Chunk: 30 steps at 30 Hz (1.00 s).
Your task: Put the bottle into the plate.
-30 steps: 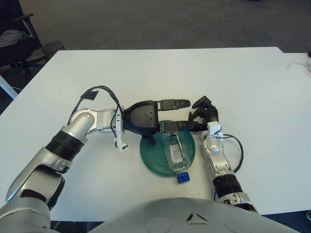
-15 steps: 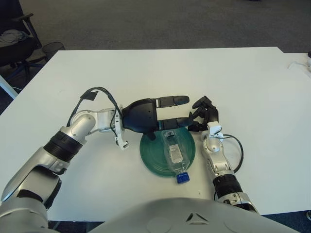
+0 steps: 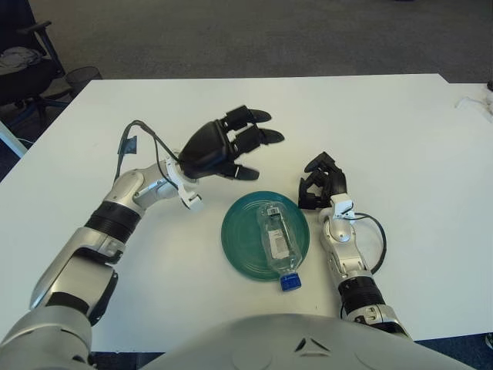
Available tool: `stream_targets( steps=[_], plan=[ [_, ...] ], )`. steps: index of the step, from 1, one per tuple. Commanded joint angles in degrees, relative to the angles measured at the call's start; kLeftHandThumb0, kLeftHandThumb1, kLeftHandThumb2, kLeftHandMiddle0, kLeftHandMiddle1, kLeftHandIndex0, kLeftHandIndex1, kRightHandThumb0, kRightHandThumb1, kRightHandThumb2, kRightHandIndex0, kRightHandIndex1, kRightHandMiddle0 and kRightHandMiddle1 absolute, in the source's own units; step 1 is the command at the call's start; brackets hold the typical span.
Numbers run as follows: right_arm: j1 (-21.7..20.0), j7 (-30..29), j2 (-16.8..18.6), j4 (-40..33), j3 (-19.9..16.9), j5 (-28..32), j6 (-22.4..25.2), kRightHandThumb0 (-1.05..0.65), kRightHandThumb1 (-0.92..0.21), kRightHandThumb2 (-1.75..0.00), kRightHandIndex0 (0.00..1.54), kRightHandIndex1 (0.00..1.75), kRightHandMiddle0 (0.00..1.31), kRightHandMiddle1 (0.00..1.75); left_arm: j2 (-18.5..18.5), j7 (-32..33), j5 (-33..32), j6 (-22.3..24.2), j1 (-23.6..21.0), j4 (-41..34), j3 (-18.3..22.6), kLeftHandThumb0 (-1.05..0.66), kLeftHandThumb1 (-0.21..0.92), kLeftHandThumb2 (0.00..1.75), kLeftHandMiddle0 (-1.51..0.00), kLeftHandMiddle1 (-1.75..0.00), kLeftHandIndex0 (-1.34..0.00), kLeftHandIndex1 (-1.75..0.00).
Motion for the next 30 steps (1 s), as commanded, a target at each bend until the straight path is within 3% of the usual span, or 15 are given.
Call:
stream_targets(
  steps=[1,4,11,23,26,30],
  plan=[
    [2.2,3.6,0.3,4.8,-1.6,4.5,2.5,0.00,-0.05,-1.61,0.82,1.70,0.59,1.75,-13.2,-3.4,-37.7,12.9,0.8,6.2,15.6,-0.42,0.54,1.02,-0.79,-1.72,-0.44,-1.73],
    [2.4,4.5,0.4,4.9,-1.8,5.1,1.8,0.00,-0.06,-1.60,0.82,1.69,0.58,1.75,-17.1,-1.5,-41.0,17.9,1.2,4.4,18.2,-0.43,0.46,1.12,-0.94,-1.74,-0.49,-1.74],
    [2.8,3.3,0.4,4.5,-1.8,3.5,1.8,0.00,-0.07,-1.60,0.80,1.71,0.57,1.75,-19.8,-1.9,-43.0,21.3,2.9,5.0,20.3,-0.44,0.40,1.21,-1.09,-1.75,-0.54,-1.75],
    [2.9,3.3,0.5,4.1,-1.9,3.4,2.7,0.00,-0.10,-1.56,0.78,1.70,0.55,1.75,-23.4,-11.4,-45.9,18.2,4.9,18.2,23.4,-0.46,0.34,1.28,-1.16,-1.75,-0.58,-1.75],
    [3.0,3.4,0.4,3.9,-1.8,3.2,3.2,0.00,-0.10,-1.55,0.78,1.69,0.55,1.75,-25.6,-11.1,-43.7,17.9,5.8,24.7,23.3,-0.46,0.33,1.29,-1.16,-1.75,-0.59,-1.75],
    [2.9,4.4,0.3,4.1,-2.0,3.9,3.2,0.00,-0.10,-1.55,0.79,1.68,0.55,1.75,-27.4,-9.9,-41.3,18.8,7.7,26.8,22.8,-0.46,0.32,1.31,-1.17,-1.75,-0.60,-1.75]
  ],
)
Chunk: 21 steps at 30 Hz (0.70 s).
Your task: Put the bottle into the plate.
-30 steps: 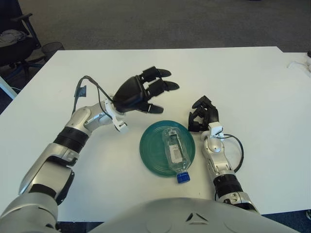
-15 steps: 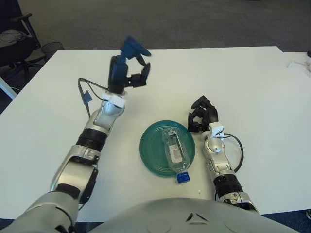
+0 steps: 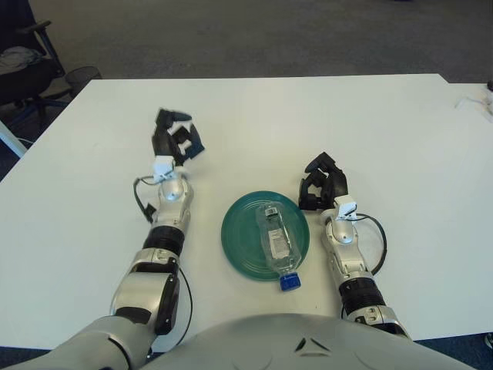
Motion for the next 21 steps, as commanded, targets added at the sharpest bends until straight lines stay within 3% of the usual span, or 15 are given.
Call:
stream_targets(
  steps=[1,11,21],
  plan=[
    [2.6,0.7,0.1,2.8,-0.5,1.3,3.0,0.00,-0.10,-1.55,0.79,1.68,0.55,1.75,-1.7,-0.2,2.0,1.3,0.0,1.9,-0.2,-0.46,0.32,1.31,-1.17,-1.75,-0.60,-1.75],
    [2.7,0.1,-0.3,2.9,-0.5,0.3,2.7,0.00,-0.06,-1.60,0.81,1.69,0.58,1.75,-0.6,-3.2,3.0,9.7,1.9,4.6,1.0,-0.48,0.27,1.37,-1.18,-1.75,-0.64,-1.75],
    [2.7,0.3,-0.2,2.7,-0.5,0.4,2.8,0.00,-0.06,-1.60,0.82,1.69,0.58,1.75,-0.2,-2.3,4.9,11.5,2.0,6.0,1.6,-0.49,0.26,1.38,-1.18,-1.75,-0.65,-1.75]
  ],
)
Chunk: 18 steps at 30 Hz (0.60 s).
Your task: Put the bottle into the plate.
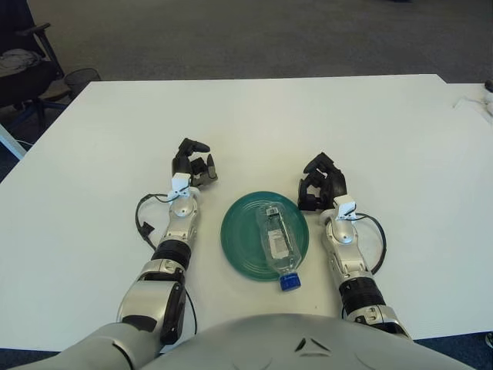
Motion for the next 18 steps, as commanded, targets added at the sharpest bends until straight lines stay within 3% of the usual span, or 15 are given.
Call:
stream_targets(
  steps=[1,18],
  plan=[
    [2.6,-0.3,-0.1,2.4,-0.4,0.4,3.1,0.00,-0.06,-1.60,0.82,1.69,0.58,1.75,0.4,0.8,0.7,3.4,2.2,2.4,0.7,-0.49,0.26,1.38,-1.18,-1.75,-0.65,-1.75],
    [2.8,-0.3,-0.2,1.8,-0.4,0.3,4.5,0.00,-0.06,-1.59,0.82,1.67,0.58,1.75,1.0,2.7,5.6,-1.9,3.3,2.0,-0.5,-0.51,0.21,1.44,-1.22,-1.75,-0.69,-1.75]
  ],
)
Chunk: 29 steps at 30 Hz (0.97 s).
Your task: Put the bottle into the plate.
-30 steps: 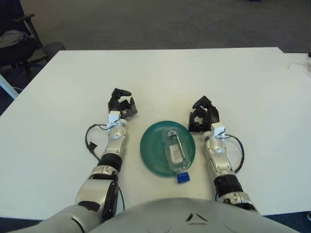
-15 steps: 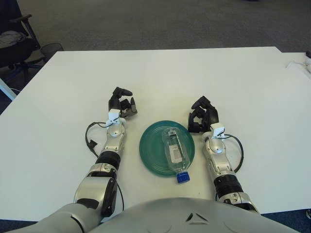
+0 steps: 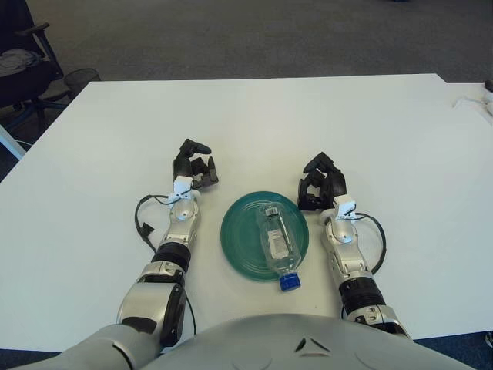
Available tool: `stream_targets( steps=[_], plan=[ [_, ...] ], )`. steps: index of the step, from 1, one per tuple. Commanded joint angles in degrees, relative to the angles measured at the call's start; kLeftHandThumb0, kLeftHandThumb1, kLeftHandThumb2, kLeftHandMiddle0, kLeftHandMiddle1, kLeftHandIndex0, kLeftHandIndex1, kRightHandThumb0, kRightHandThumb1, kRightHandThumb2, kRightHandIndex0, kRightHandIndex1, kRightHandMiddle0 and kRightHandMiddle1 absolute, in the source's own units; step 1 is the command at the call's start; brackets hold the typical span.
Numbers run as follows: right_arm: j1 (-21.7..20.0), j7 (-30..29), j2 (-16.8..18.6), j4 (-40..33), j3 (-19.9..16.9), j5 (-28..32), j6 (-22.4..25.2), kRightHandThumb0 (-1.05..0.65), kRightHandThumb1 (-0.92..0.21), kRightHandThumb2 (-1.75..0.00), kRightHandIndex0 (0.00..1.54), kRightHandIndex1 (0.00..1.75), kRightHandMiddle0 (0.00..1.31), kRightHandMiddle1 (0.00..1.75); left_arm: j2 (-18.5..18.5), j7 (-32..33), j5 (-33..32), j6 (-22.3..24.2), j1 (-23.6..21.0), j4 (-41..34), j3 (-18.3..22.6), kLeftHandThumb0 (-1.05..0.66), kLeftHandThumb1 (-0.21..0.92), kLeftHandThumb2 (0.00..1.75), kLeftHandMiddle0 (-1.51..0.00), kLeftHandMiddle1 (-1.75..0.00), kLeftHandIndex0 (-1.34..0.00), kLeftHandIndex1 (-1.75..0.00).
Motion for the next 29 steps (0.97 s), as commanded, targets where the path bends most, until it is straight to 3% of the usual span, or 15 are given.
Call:
stream_targets(
  steps=[1,16,24,29],
  plan=[
    [2.8,-0.3,-0.2,2.3,-0.4,0.4,3.7,0.00,-0.06,-1.59,0.82,1.67,0.58,1.75,1.0,0.7,1.5,1.4,2.4,1.7,-0.1,-0.51,0.21,1.44,-1.22,-1.75,-0.69,-1.75],
    [3.6,1.5,-0.2,0.8,-0.5,1.7,4.0,0.00,-0.06,-1.59,0.83,1.66,0.58,1.75,0.9,-1.0,1.5,2.5,4.2,0.9,-0.3,-0.52,0.18,1.48,-1.23,-1.75,-0.72,-1.75],
    [4.1,1.3,-0.2,0.4,-0.7,1.1,3.8,0.00,-0.06,-1.60,0.82,1.69,0.58,1.75,1.0,-0.8,2.4,-2.3,5.4,1.8,-0.8,-0.52,0.19,1.47,-1.23,-1.75,-0.71,-1.75],
    [4.3,1.0,-0.2,-0.2,-0.7,0.9,4.2,0.00,-0.06,-1.60,0.82,1.69,0.58,1.75,0.6,-0.2,3.6,-7.4,9.3,-1.1,-1.8,-0.51,0.20,1.45,-1.22,-1.75,-0.70,-1.75]
  ],
)
